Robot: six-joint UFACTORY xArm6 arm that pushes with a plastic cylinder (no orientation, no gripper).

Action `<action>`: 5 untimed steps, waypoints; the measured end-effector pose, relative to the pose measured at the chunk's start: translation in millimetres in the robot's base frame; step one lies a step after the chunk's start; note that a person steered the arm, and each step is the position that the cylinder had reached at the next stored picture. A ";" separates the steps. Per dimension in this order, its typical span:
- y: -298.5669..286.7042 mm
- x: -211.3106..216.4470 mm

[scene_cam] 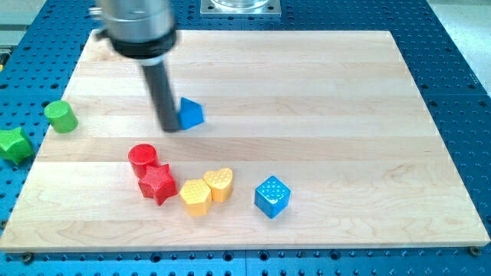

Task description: Place the blue triangle vertically above the red circle

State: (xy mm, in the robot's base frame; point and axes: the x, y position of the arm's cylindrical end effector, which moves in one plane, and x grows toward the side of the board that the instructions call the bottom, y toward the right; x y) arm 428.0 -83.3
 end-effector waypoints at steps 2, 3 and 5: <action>83.2 -84.1; 116.3 -129.3; 178.1 -69.5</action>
